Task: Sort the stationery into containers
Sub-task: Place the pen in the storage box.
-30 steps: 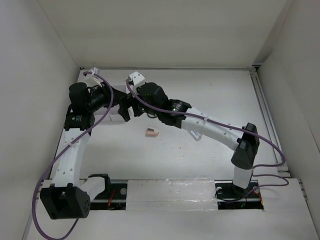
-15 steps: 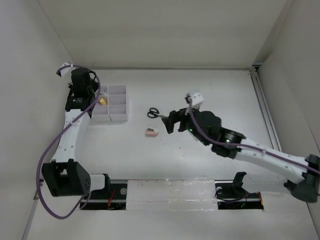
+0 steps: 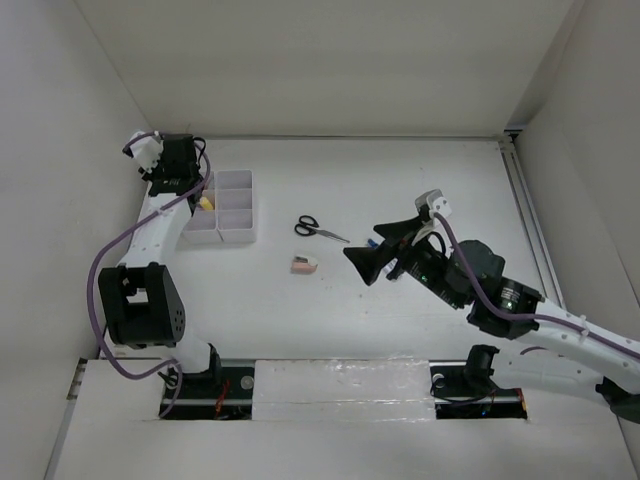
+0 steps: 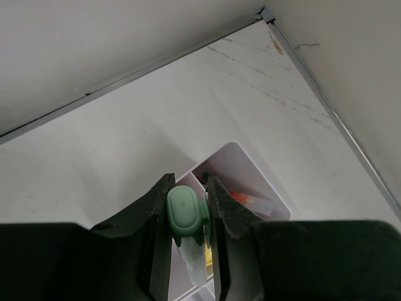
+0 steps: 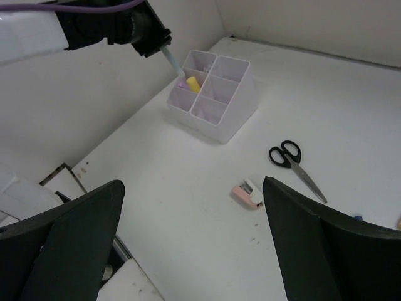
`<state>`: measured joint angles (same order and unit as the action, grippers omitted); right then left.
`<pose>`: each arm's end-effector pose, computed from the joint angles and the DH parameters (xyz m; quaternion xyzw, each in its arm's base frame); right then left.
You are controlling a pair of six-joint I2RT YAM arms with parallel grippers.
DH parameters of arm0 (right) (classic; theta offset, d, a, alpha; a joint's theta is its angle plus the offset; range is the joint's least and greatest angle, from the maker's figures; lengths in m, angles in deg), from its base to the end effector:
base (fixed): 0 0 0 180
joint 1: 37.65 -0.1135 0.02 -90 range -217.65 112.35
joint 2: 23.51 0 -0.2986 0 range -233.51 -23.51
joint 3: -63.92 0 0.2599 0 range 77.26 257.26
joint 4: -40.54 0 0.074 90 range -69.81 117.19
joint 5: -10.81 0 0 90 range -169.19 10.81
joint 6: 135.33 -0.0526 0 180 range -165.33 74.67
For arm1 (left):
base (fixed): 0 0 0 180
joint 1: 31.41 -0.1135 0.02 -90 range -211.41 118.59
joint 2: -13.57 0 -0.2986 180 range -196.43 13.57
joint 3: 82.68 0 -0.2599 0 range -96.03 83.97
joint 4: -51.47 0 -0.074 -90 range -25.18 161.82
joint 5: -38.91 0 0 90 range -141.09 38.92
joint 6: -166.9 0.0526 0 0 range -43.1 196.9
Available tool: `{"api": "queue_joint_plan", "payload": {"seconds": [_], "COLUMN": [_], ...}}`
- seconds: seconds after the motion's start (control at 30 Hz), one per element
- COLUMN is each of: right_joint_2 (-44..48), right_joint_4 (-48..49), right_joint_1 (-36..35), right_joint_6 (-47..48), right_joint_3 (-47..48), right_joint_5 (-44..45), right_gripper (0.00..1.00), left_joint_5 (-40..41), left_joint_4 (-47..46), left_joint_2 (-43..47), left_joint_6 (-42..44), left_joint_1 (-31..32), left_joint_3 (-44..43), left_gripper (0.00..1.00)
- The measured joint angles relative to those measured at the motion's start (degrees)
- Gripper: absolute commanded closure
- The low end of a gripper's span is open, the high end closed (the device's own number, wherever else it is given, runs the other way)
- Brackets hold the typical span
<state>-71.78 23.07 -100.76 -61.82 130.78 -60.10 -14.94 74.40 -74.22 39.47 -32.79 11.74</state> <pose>0.1018 0.1628 0.4216 -0.1645 0.6810 0.3615 0.6153 0.3728 0.0400 0.3524 -0.4235 0.7015 0.0913 0.5658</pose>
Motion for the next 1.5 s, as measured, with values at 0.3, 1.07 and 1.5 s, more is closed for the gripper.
{"api": "queue_joint_plan", "payload": {"seconds": [0.3, 1.07, 1.5], "right_joint_2": [0.83, -0.13, -0.35], "right_joint_4": [-0.26, 0.55, 0.74], "right_joint_1": [0.02, 0.02, 0.02], "right_joint_6": [0.22, 1.49, 2.16], "right_joint_3": [-2.36, -3.80, -3.87], "right_joint_5": [-3.04, -9.27, -9.49], "right_gripper": [0.02, 0.03, 0.00], "left_joint_5": [6.10, 7.82, 4.83], "left_joint_4": [-1.68, -12.68, -15.10], "left_joint_2": [-3.63, -9.20, -8.98], "left_joint_6": [0.59, 7.63, 8.96], "left_joint_1": [-0.13, -0.13, -0.09], "left_joint_3": [-1.03, -1.03, 1.01], "left_gripper": [1.00, 0.73, 0.09]}}
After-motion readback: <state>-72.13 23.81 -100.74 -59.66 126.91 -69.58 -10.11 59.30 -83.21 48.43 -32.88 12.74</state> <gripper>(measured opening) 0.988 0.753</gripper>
